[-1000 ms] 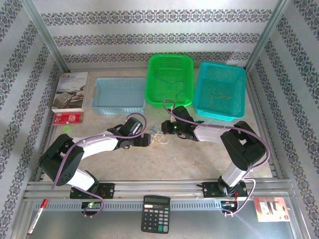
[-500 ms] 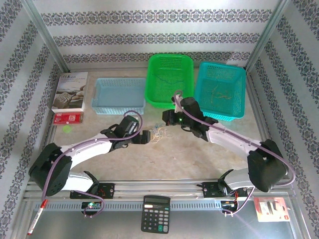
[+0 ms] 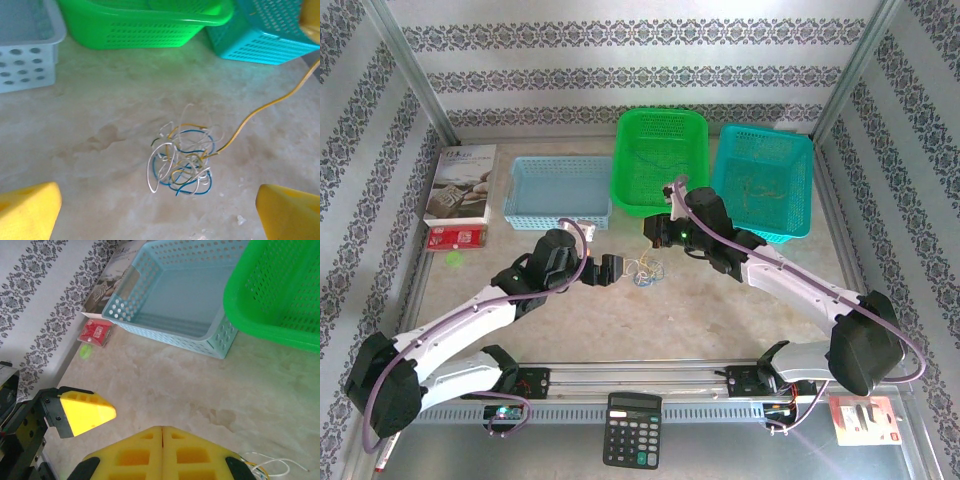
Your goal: Untangle the cables
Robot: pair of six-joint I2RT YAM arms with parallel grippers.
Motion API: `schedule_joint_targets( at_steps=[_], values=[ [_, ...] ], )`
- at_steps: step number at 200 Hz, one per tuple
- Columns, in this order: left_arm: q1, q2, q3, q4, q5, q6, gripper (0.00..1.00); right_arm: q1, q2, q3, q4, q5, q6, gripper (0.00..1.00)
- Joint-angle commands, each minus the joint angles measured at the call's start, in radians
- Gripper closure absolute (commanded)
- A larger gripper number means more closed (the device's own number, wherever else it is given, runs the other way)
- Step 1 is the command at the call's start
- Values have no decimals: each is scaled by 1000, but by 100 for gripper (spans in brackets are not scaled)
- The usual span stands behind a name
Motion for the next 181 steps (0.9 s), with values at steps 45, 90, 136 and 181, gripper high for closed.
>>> schedule_joint_targets(
  at_steps=[45,90,136,181],
  values=[
    [-17,64,-66,263,131,58,0,28,-18,53,-6,-22,-8,100],
    [-50,125,-30,327,149,77,0,49,-48,90,-9,-35,11,100],
    [-64,173,-17,385,123,77,0,66,-61,127,-7,-44,32,100],
    [-65,227,-23,439,98,64,0,82,-69,168,11,-68,63,100]
  ],
)
